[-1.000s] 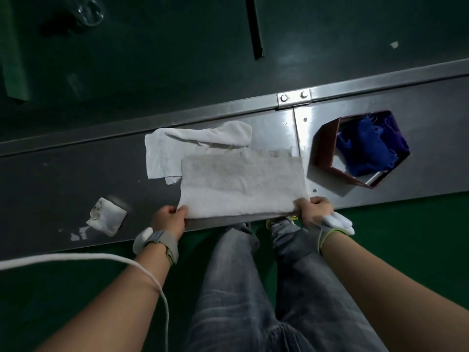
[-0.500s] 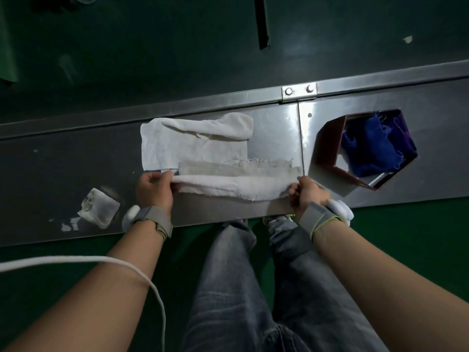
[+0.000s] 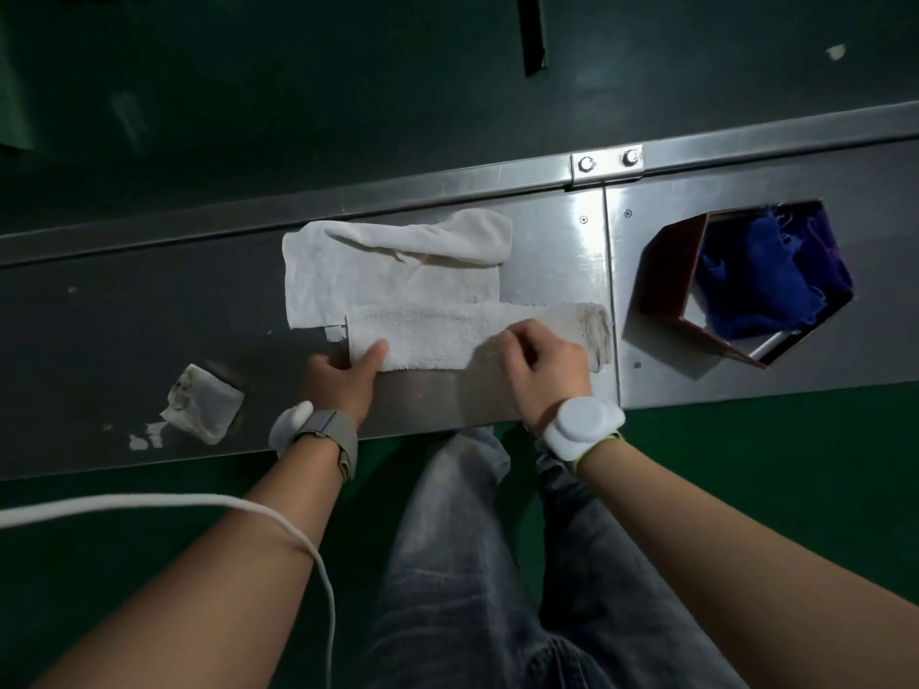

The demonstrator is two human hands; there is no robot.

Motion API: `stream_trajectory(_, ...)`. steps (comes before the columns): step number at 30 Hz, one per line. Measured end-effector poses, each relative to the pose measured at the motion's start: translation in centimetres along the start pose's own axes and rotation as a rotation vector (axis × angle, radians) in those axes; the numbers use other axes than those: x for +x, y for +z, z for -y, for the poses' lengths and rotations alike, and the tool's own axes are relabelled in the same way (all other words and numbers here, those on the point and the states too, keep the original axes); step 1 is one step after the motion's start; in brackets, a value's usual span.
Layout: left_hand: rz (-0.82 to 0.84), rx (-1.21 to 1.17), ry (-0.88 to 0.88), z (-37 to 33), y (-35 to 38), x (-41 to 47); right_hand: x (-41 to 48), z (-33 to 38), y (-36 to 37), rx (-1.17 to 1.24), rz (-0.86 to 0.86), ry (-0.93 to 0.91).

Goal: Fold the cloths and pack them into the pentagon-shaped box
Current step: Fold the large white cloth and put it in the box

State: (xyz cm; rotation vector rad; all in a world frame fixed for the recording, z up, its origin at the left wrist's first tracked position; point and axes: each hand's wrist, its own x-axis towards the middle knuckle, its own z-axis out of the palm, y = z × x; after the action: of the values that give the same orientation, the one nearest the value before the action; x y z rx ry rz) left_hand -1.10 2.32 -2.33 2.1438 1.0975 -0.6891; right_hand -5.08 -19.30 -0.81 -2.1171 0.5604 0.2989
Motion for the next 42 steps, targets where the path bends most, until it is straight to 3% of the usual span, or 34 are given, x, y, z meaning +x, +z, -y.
stream_trajectory(3, 0.071, 0.062, -0.027, 0.8, 0.9, 0.8, 1.1, 0.2, 1.7, -0.068, 0.09, 0.006)
stream_trajectory(7, 0.101, -0.042, -0.112, 0.7, 1.8, 1.8, 2.6, -1.4, 2.2, 0.037, 0.341, 0.236)
stream_trajectory(10, 0.124, -0.179, -0.133, 0.5, 1.9, 1.6, 2.8, -1.4, 1.8, 0.013, 0.161, 0.229)
stream_trajectory(12, 0.046, -0.19, -0.027, 0.0, 1.9, 0.4, 2.8, -1.7, 1.8, 0.05, 0.164, 0.247)
stream_trajectory(16, -0.152, -0.136, 0.339, -1.9, 2.0, -4.2, 3.2, -2.5, 1.9, 0.248, 0.383, 0.422)
stream_trajectory(20, -0.037, -0.163, 0.713, -3.6, 3.9, -7.6, 3.1, -2.2, -0.4, 0.646, 0.356, 0.685)
stream_trajectory(25, 0.128, 0.122, 0.88, -4.8, 8.8, -9.3, 2.5, -4.0, -4.1, 0.844, 0.313, 0.58)
stream_trajectory(28, 0.256, 0.256, 0.987, -4.7, 11.5, -10.0, 2.0, -4.7, -5.7, 0.753, 0.199, 0.584)
stream_trajectory(31, 0.391, 0.403, 1.052, -3.9, 12.0, -9.8, 2.3, -6.2, -6.5, 0.398, 0.088, 0.58)
stream_trajectory(34, 0.187, 0.367, 1.141, -3.4, 10.8, -9.1, 2.9, -7.0, -6.7, 0.145, 0.16, 0.563)
stream_trajectory(36, 0.02, 0.339, 1.087, -3.4, 10.1, -8.4, 2.9, -6.9, -6.4, -0.062, 0.191, 0.546)
stream_trajectory(38, -0.021, 0.316, 0.845, -3.6, 9.9, -7.9, 2.7, -6.8, -6.0, -0.147, 0.13, 0.53)
stream_trajectory(40, 0.068, 0.246, 0.553, -4.3, 10.3, -7.5, 2.8, -6.4, -5.6, -0.145, 0.062, 0.518)
stream_trajectory(42, 0.163, 0.173, 0.378, -5.0, 10.8, -7.2, 2.8, -6.2, -4.9, -0.199, 0.08, 0.432)
